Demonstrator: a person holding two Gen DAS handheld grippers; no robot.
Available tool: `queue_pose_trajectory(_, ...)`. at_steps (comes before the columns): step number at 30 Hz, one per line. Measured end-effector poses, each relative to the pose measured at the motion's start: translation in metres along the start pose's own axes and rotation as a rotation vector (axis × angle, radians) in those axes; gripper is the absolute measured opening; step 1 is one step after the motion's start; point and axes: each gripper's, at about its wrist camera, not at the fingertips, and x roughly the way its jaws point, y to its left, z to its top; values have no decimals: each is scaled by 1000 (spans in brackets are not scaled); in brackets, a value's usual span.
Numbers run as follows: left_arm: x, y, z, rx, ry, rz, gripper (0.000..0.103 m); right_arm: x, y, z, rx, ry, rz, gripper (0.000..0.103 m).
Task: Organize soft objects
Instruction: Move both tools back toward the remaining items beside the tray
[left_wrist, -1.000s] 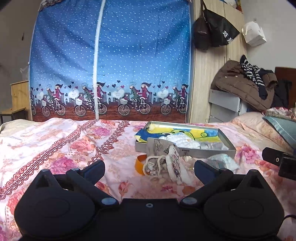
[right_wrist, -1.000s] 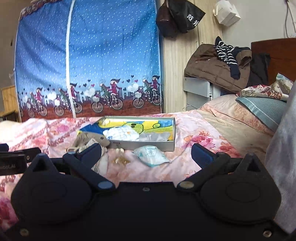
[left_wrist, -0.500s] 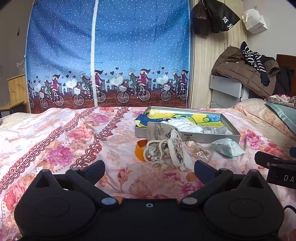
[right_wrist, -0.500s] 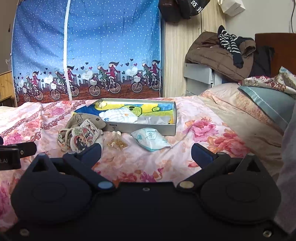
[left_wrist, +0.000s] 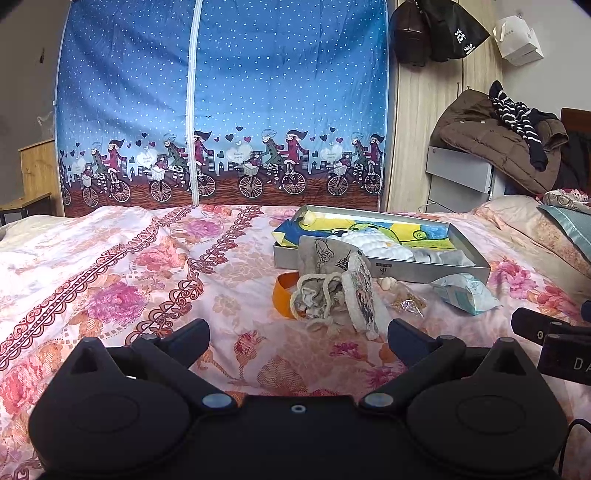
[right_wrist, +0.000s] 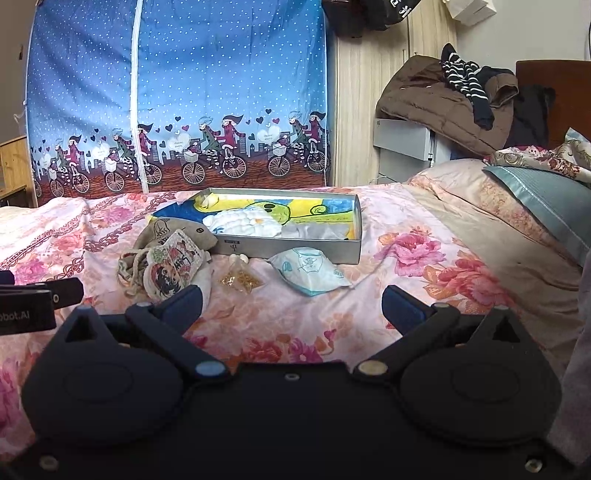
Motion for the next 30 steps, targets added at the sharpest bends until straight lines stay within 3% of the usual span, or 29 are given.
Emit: queue_pose_trajectory(30,6,0,-2,-7,29,-13,102,8,9,-2,-54,45,19,103)
